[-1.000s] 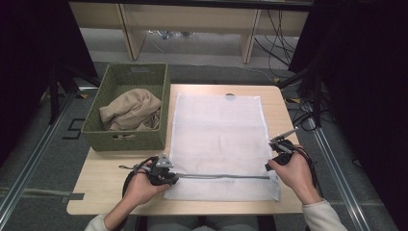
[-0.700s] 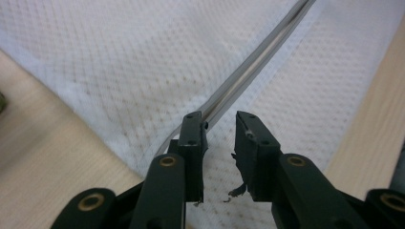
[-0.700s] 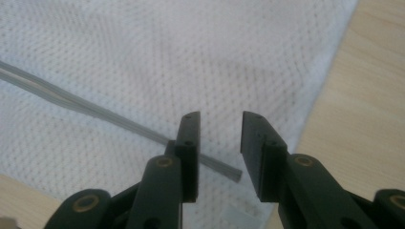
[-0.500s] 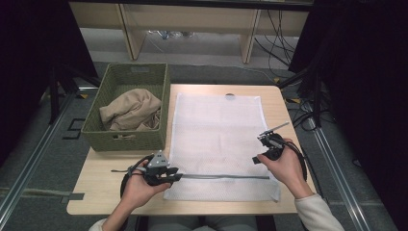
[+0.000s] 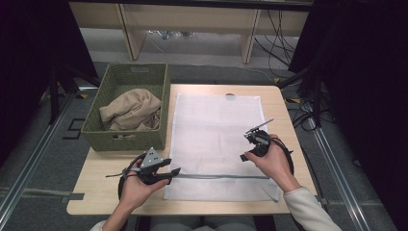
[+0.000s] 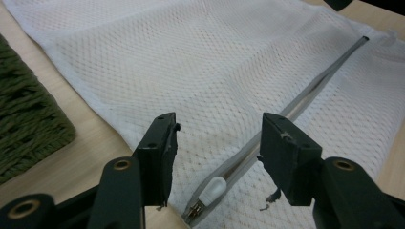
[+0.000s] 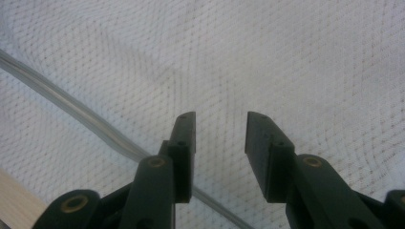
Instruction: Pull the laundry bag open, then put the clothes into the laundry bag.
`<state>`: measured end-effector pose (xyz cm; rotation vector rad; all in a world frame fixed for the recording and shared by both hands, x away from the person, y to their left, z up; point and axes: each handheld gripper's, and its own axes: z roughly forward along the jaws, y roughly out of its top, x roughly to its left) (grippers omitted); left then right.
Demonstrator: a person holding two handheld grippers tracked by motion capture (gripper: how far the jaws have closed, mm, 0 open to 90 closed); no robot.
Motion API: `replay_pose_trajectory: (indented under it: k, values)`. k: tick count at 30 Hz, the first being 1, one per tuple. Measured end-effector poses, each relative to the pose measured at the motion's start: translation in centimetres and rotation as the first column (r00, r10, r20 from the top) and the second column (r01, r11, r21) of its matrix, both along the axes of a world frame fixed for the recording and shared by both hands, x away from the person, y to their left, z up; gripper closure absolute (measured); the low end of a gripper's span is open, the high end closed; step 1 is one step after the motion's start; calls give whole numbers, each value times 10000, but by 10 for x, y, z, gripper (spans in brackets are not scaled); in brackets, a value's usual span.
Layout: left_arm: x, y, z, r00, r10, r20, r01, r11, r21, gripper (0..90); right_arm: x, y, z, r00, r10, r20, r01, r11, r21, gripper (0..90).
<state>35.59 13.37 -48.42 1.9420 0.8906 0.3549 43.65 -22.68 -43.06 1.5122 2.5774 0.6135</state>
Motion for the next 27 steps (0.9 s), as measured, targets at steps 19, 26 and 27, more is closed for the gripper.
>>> replay_pose_trajectory:
  k: [19, 26, 27]
  values:
    - [-2, 1, -2, 9993, 379, -44, -379, 9993, -68, 458, -1, 21, -10, 9942, 1063, -189, -1064, 9943, -84, 663]
    - [-4, 2, -4, 9992, 370, -117, -371, 9993, -97, 459, -3, 33, -19, 9888, 1452, -353, -1461, 9890, -231, 665]
    - [-5, 1, -4, 9992, 378, -120, -379, 9992, -104, 459, -3, 35, -19, 9871, 1517, -507, -1535, 9875, -344, 664]
